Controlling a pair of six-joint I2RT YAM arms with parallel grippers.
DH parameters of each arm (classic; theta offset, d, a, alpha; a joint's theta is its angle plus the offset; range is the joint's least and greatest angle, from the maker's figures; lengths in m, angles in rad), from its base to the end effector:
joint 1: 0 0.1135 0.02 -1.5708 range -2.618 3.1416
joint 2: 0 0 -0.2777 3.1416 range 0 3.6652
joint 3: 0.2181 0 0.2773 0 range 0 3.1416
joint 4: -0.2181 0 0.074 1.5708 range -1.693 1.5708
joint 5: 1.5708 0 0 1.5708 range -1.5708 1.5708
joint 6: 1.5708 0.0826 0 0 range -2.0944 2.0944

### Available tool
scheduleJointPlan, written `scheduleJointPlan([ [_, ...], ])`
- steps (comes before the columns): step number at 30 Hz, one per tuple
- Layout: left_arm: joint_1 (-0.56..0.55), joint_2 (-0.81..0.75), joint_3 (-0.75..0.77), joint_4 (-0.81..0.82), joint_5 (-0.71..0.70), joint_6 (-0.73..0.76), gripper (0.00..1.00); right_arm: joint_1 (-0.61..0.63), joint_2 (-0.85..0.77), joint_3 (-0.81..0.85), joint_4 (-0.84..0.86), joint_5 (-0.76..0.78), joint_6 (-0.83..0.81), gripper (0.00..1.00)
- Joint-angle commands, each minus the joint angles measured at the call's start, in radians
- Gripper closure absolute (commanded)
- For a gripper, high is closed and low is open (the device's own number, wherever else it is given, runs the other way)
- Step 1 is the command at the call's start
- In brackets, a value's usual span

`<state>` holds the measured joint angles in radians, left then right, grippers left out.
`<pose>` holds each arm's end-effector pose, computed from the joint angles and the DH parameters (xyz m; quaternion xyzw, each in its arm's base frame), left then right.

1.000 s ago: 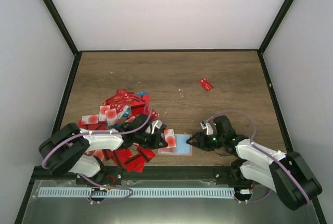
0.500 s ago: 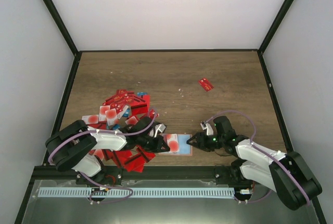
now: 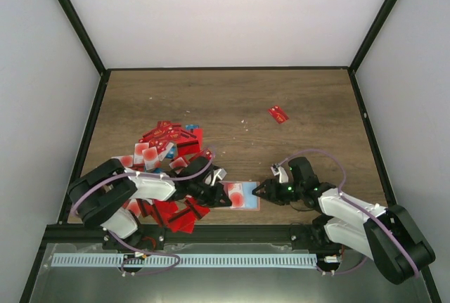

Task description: Put the credit cards into the card holder

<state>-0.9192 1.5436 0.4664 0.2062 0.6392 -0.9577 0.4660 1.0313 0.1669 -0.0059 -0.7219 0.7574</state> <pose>0.1330 -0.2556 0.0738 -0.0905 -0.8937 0.4370 0.0457 0.1420 0.1325 0.0808 0.0077 0.8870 0.4559 0.0723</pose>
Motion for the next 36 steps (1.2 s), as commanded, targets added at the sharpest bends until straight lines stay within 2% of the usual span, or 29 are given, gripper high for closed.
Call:
scheduleJointPlan([
  [1, -0.007, 0.034, 0.026, -0.038, 0.039, -0.015, 0.96, -0.009, -0.002, -0.010, 0.022, -0.009, 0.002, 0.47],
  [14, -0.007, 0.131, 0.123, -0.111, 0.076, 0.065, 0.96, -0.009, 0.018, -0.012, 0.039, -0.019, -0.001, 0.47],
  [36, -0.037, 0.210, 0.194, -0.112, 0.069, 0.054, 0.96, -0.009, 0.012, -0.009, 0.041, -0.024, -0.001, 0.47],
])
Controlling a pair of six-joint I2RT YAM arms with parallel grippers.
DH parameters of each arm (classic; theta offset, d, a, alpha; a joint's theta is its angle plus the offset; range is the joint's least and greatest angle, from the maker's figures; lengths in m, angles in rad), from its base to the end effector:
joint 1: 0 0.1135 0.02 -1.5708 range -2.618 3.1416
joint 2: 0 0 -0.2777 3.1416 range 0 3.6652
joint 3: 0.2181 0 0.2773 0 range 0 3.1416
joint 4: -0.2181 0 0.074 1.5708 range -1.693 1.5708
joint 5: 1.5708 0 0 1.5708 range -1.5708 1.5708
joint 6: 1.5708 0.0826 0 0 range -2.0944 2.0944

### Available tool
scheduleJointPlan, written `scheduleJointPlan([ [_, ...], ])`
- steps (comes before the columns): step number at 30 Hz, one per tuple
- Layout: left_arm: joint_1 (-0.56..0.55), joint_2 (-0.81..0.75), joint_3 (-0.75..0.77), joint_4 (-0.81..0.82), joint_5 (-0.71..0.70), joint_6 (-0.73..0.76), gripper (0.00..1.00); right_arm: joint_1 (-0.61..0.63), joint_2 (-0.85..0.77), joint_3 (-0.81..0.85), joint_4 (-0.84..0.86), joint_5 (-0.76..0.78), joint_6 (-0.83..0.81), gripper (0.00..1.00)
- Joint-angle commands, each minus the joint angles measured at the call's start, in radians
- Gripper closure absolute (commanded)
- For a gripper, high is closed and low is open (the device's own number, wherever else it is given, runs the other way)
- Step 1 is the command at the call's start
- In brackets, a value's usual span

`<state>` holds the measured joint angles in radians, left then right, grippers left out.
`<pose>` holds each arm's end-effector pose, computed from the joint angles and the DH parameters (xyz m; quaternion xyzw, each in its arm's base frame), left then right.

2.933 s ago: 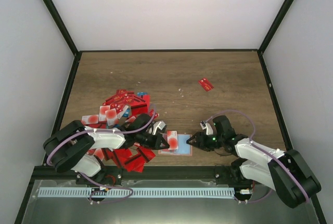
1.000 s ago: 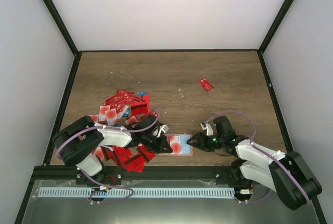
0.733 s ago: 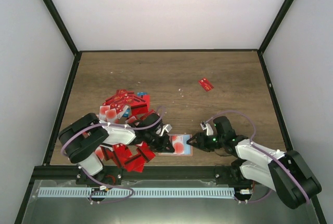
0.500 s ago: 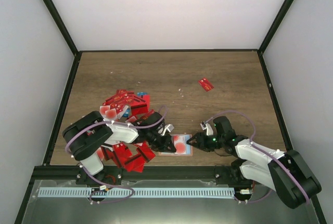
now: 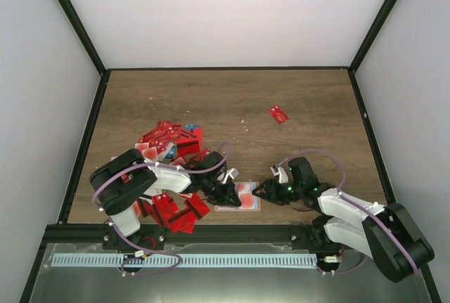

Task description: Put the credit cards into the card holder

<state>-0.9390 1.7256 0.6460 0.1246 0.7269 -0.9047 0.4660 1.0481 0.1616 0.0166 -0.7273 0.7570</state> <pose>0.1458 -0.2921 0.0667 -0.1230 -0.8887 0.4304 0.0987 0.1419 0.1329 0.0786 0.0065 0.8862 0.4577 0.0709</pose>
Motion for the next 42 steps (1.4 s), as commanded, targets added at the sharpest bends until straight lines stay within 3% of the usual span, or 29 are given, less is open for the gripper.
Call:
scheduleJointPlan([
  [1, -0.018, 0.028, 0.015, -0.029, -0.021, 0.000, 0.96, -0.009, -0.006, -0.005, 0.018, -0.018, -0.001, 0.47],
  [18, -0.024, 0.055, 0.027, -0.040, -0.032, -0.003, 0.96, -0.009, -0.011, -0.003, 0.006, -0.011, -0.008, 0.47],
  [26, -0.027, 0.030, 0.027, -0.069, -0.053, 0.007, 0.86, -0.009, -0.040, -0.003, -0.009, -0.005, -0.004, 0.47],
  [35, -0.026, -0.035, 0.036, -0.164, -0.102, 0.036, 0.54, -0.009, -0.091, 0.047, -0.101, 0.033, -0.035, 0.47],
  [42, -0.027, -0.104, 0.051, -0.259, -0.136, 0.069, 0.36, -0.009, -0.127, 0.096, -0.179, 0.076, -0.064, 0.46],
])
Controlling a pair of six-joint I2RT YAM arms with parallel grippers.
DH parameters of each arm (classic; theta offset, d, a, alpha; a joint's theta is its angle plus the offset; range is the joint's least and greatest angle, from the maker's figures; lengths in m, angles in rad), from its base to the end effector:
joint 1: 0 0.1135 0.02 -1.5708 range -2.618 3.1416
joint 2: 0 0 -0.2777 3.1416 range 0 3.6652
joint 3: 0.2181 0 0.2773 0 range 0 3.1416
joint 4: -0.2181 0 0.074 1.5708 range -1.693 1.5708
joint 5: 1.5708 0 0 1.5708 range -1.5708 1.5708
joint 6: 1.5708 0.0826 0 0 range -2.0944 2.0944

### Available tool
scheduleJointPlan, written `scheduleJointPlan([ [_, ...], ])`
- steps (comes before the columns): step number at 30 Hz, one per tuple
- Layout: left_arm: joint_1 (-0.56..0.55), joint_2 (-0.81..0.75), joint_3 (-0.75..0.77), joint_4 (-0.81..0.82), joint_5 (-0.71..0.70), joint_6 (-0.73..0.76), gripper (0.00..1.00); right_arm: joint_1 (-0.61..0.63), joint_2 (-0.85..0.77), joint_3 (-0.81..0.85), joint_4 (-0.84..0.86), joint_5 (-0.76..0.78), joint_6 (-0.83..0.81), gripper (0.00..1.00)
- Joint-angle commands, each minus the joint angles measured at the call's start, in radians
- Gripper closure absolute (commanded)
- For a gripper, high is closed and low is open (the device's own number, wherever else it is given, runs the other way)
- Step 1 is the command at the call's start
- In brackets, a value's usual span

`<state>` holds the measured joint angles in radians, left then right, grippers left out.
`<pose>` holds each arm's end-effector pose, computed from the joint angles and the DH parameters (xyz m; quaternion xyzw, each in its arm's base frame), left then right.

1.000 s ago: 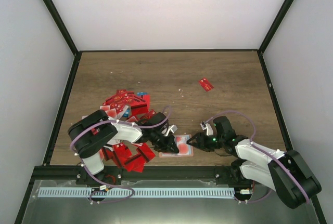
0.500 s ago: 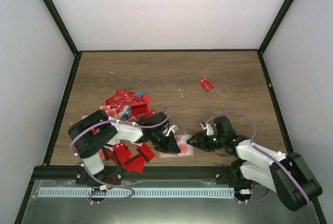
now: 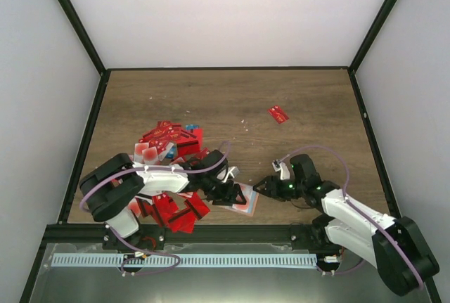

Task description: Put the credit cards into the card holder

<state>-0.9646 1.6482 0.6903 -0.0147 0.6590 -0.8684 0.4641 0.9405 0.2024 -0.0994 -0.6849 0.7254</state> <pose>0.1434 -0.2957 0.0883 -0.1387 -0.8986 0.4094 0.0757 0.1459 0.1315 0.0975 -0.0048 0.8875 0.4488 0.1041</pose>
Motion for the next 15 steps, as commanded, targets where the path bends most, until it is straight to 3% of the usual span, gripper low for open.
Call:
scheduleJointPlan([
  [1, -0.001, -0.034, 0.009, -0.129, -0.070, 0.035, 0.34, -0.007, -0.023, 0.061, -0.070, 0.036, -0.035, 0.46],
  [6, -0.001, -0.081, 0.030, -0.196, -0.088, 0.057, 0.25, -0.007, -0.042, 0.086, -0.103, 0.037, -0.040, 0.46],
  [12, -0.002, -0.129, 0.100, -0.358, -0.207, 0.125, 0.24, -0.007, -0.085, 0.041, -0.044, -0.065, 0.034, 0.46],
  [15, -0.001, -0.120, 0.106, -0.376, -0.233, 0.148, 0.29, -0.002, -0.100, -0.016, 0.036, -0.122, 0.106, 0.46],
])
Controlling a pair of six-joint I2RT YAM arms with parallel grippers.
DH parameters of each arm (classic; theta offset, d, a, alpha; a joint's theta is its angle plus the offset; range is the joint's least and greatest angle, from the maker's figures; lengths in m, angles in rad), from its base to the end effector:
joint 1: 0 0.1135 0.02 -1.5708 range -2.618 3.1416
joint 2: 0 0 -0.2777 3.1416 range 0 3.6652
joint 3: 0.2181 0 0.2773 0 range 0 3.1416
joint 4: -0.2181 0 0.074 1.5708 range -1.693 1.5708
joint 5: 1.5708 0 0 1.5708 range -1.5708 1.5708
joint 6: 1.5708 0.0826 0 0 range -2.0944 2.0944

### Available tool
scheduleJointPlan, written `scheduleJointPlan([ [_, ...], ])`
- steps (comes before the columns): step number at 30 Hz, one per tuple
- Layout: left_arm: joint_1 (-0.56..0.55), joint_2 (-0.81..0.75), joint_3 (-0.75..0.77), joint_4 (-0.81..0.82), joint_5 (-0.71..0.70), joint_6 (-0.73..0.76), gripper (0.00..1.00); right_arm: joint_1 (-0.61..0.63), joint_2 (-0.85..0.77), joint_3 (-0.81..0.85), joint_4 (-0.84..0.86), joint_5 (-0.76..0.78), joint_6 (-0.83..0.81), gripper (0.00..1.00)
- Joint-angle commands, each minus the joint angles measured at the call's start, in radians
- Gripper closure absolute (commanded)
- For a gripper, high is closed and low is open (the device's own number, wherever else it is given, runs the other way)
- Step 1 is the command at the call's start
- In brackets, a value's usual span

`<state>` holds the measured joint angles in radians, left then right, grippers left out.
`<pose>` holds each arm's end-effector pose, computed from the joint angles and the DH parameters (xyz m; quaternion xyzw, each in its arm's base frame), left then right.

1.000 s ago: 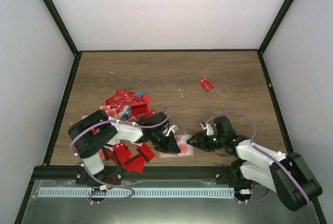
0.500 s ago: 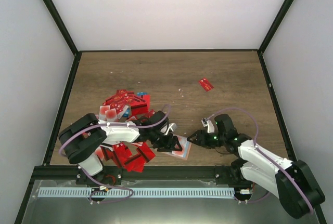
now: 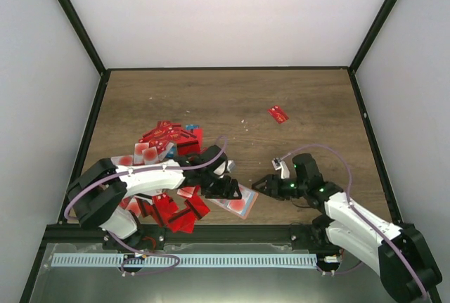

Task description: Put the credit cards into the card holder

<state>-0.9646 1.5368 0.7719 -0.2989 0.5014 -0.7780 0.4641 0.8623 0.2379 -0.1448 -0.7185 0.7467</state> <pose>0.1489 -0.2844 0.1188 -0.1493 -0.9279 0.3405 0.0273 0.1472 0.1345 0.1201 -0.0144 0.8727 0.4740 0.1161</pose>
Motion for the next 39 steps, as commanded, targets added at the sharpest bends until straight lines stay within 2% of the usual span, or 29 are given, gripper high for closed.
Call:
scheduleJointPlan([
  [1, -0.001, 0.000, 0.022, -0.090, -0.076, 0.061, 0.33, 0.002, -0.023, -0.067, 0.098, -0.096, 0.099, 0.46],
  [4, -0.001, 0.041, 0.002, -0.053, -0.054, 0.057, 0.41, 0.019, -0.020, -0.096, 0.124, -0.091, 0.116, 0.46],
  [7, -0.003, 0.081, -0.012, -0.005, -0.024, 0.047, 0.45, 0.025, 0.002, -0.109, 0.137, -0.081, 0.118, 0.46],
  [15, -0.013, 0.166, -0.003, 0.109, 0.040, 0.008, 0.46, 0.025, 0.099, -0.104, 0.206, -0.040, 0.111, 0.46],
  [21, -0.012, 0.224, 0.030, 0.191, 0.055, -0.055, 0.48, 0.014, 0.243, 0.015, 0.187, 0.026, 0.028, 0.46],
  [25, -0.011, 0.271, 0.054, 0.271, 0.058, -0.108, 0.49, -0.041, 0.317, 0.099, 0.159, 0.043, -0.039, 0.46],
  [30, -0.011, 0.246, 0.086, 0.217, 0.006, -0.098, 0.51, -0.072, 0.324, 0.159, 0.066, 0.030, -0.116, 0.46],
  [39, -0.013, 0.059, 0.085, 0.031, -0.092, -0.053, 0.40, -0.074, 0.173, 0.158, -0.123, 0.160, -0.148, 0.42],
])
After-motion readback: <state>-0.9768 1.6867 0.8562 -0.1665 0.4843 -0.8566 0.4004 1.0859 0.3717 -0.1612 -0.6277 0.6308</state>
